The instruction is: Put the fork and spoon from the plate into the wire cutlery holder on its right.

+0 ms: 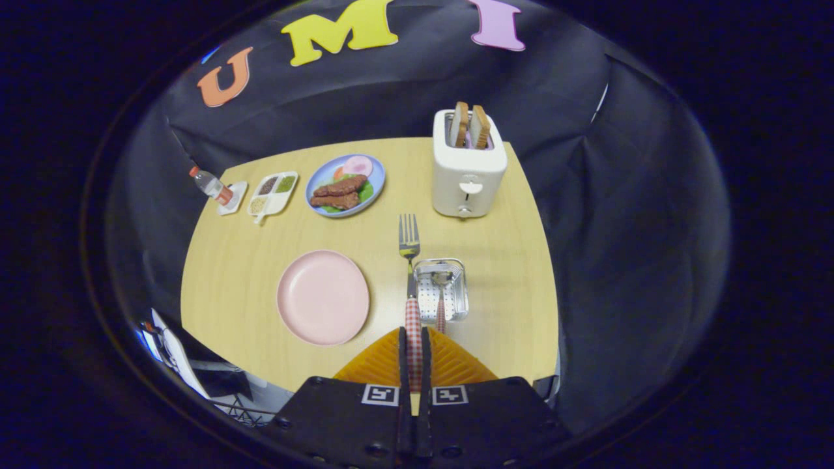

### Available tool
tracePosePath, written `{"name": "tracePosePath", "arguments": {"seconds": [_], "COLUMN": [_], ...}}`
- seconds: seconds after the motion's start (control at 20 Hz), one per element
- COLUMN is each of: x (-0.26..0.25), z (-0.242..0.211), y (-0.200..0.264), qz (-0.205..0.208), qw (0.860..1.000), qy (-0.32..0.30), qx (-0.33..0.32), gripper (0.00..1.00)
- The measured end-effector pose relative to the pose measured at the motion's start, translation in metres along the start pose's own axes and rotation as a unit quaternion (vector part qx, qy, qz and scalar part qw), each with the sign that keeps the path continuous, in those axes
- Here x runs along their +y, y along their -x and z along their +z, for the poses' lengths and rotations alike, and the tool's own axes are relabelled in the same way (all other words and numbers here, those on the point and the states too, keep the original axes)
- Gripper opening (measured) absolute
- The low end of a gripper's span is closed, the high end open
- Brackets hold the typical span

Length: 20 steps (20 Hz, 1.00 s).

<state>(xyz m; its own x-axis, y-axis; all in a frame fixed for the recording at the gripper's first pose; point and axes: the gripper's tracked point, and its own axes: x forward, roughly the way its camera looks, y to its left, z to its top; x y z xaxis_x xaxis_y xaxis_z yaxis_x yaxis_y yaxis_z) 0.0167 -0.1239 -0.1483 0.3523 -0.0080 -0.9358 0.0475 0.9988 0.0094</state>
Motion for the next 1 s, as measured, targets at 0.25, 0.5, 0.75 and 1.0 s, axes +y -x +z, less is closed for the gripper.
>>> {"name": "tracePosePath", "arguments": {"seconds": [0.25,0.5,0.75,1.0], "x": [-0.012,-0.019,-0.017,-0.015], "z": [-0.018,-0.027,-0.018,-0.007], "y": [-0.017,-0.029,-0.042,-0.053], "qz": [0.018,0.011,0.004,-0.003], "qw": [0.993,0.978,0.968,0.962], "qy": [-0.030,-0.058,-0.063,-0.062], "qx": [0.111,0.199,0.241,0.265], "gripper": [0.04,0.04,0.04,0.04]}}
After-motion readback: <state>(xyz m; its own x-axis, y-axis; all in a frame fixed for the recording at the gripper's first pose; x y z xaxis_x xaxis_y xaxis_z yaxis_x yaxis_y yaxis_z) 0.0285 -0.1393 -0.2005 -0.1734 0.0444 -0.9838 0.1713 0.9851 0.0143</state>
